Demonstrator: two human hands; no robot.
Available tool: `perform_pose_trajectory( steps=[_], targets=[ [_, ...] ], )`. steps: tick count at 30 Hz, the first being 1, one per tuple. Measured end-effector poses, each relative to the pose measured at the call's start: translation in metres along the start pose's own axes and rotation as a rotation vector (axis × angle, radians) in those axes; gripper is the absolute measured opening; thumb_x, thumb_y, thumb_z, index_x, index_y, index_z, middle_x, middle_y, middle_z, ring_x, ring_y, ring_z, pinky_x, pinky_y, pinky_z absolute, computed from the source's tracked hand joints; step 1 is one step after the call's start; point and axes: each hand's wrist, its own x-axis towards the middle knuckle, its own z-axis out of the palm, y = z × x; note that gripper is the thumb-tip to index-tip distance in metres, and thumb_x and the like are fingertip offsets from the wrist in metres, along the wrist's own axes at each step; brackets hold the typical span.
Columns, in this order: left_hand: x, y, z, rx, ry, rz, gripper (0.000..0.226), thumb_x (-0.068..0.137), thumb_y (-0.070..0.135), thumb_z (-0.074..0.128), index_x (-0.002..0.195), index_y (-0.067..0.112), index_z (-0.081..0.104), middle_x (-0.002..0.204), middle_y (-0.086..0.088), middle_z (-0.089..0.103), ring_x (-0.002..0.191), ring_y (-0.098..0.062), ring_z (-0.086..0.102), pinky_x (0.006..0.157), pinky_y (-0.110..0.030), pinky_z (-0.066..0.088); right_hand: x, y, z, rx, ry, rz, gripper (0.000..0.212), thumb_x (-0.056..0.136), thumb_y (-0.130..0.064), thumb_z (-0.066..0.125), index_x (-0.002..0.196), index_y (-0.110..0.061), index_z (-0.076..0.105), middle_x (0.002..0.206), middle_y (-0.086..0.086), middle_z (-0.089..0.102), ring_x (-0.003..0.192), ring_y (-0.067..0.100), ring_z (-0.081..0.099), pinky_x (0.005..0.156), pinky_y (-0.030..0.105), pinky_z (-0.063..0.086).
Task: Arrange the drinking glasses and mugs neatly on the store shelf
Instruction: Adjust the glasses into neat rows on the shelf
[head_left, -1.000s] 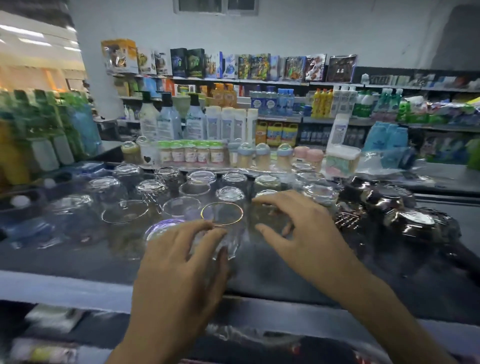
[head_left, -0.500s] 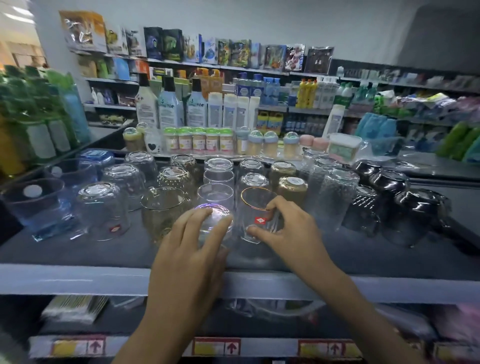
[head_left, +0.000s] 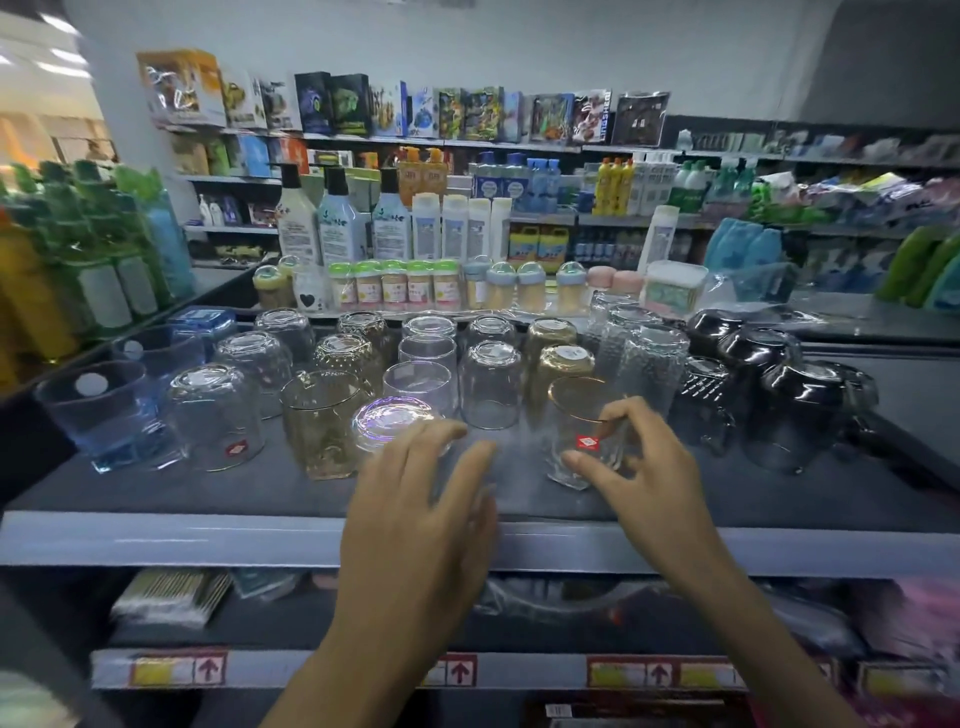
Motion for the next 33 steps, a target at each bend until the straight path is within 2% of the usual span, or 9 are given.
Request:
perform_pose_trajectory(
  steps=[5, 9, 12, 16, 21, 23, 26, 30, 33],
  targets=[
    [0.014, 0.031, 0.026, -0.315, -0.153, -0.214, 0.044, 0.093, 0.033, 0.065, 0.136, 0.027, 0.060, 0.130, 0.008, 0.058, 0.115, -0.012, 0.059, 0.091, -0.036, 0.055, -0.008, 0.006, -0.014, 0.147, -0.003, -0.011, 0.056, 0.080, -0.020, 0.087, 0.121, -0.042, 0.057, 0.123, -0.019, 0.056, 0.117, 0.008, 0.059, 0.095, 0.049, 0.055],
    [0.034, 0.045, 0.041, -0.820, -0.270, -0.558, 0.068, 0.087, 0.046, 0.079, 0.147, 0.034, 0.049, 0.127, 0.014, 0.060, 0.112, 0.001, 0.063, 0.093, -0.023, 0.054, -0.006, 0.001, -0.022, 0.109, 0.005, -0.152, 0.074, 0.076, -0.022, 0.088, 0.139, -0.037, 0.052, 0.133, -0.014, 0.059, 0.126, 0.009, 0.056, 0.103, 0.037, 0.052],
    [0.046, 0.048, 0.043, -1.004, -0.345, -0.677, 0.077, 0.080, 0.052, 0.082, 0.147, 0.041, 0.045, 0.127, 0.014, 0.062, 0.112, 0.002, 0.066, 0.096, -0.030, 0.056, -0.005, -0.003, -0.027, -0.015, -0.028, -0.291, 0.078, 0.074, -0.022, 0.085, 0.142, -0.035, 0.050, 0.136, -0.027, 0.053, 0.129, 0.007, 0.052, 0.106, 0.027, 0.047],
    [0.050, 0.051, 0.044, -1.085, -0.277, -0.790, 0.070, 0.077, 0.037, 0.090, 0.138, 0.034, 0.056, 0.123, 0.002, 0.068, 0.112, -0.009, 0.070, 0.093, -0.042, 0.061, 0.001, -0.006, -0.034, -0.152, -0.113, -0.560, 0.078, 0.076, -0.010, 0.084, 0.147, -0.018, 0.051, 0.142, -0.007, 0.055, 0.136, 0.018, 0.048, 0.112, 0.038, 0.044],
    [0.049, 0.057, 0.037, -1.638, -0.200, -1.088, 0.052, 0.092, 0.024, 0.076, 0.138, 0.009, 0.056, 0.126, -0.020, 0.071, 0.115, -0.036, 0.071, 0.102, -0.052, 0.056, 0.005, -0.011, -0.044, 0.056, -0.190, -0.277, 0.092, 0.079, -0.024, 0.090, 0.155, -0.032, 0.039, 0.153, -0.014, 0.044, 0.145, 0.003, 0.037, 0.118, 0.027, 0.036],
    [0.049, 0.059, 0.033, -1.784, -0.180, -1.174, 0.036, 0.096, 0.025, 0.069, 0.128, 0.009, 0.066, 0.118, -0.017, 0.075, 0.117, -0.036, 0.070, 0.104, -0.050, 0.054, 0.004, -0.013, -0.044, 0.331, -0.208, -0.014, 0.095, 0.074, -0.030, 0.091, 0.153, -0.037, 0.039, 0.147, -0.016, 0.051, 0.136, -0.005, 0.047, 0.109, 0.016, 0.042],
    [0.047, 0.061, 0.031, -1.924, -0.161, -1.293, 0.044, 0.096, 0.029, 0.068, 0.133, 0.005, 0.063, 0.116, -0.014, 0.075, 0.109, -0.033, 0.073, 0.099, -0.045, 0.058, 0.001, -0.017, -0.035, 0.576, -0.328, 0.137, 0.084, 0.074, -0.025, 0.088, 0.148, -0.028, 0.048, 0.133, -0.008, 0.068, 0.122, 0.002, 0.063, 0.105, 0.023, 0.051],
    [0.043, 0.056, 0.028, -1.900, -0.294, -1.286, 0.059, 0.095, 0.043, 0.068, 0.136, 0.002, 0.059, 0.128, -0.021, 0.070, 0.113, -0.033, 0.072, 0.093, -0.042, 0.060, -0.001, -0.027, -0.023, 0.629, -0.292, 0.103, 0.068, 0.076, -0.003, 0.085, 0.136, -0.018, 0.057, 0.113, -0.002, 0.077, 0.100, 0.011, 0.075, 0.081, 0.018, 0.056],
    [0.039, 0.045, 0.031, -1.615, -0.290, -1.189, 0.040, 0.100, 0.044, 0.059, 0.121, 0.010, 0.067, 0.112, -0.015, 0.077, 0.105, -0.032, 0.075, 0.093, -0.045, 0.060, 0.005, -0.026, -0.016, 0.571, -0.232, 0.089, 0.080, 0.065, -0.016, 0.092, 0.137, -0.023, 0.059, 0.115, -0.003, 0.077, 0.103, 0.011, 0.074, 0.082, 0.019, 0.056]
  ],
)
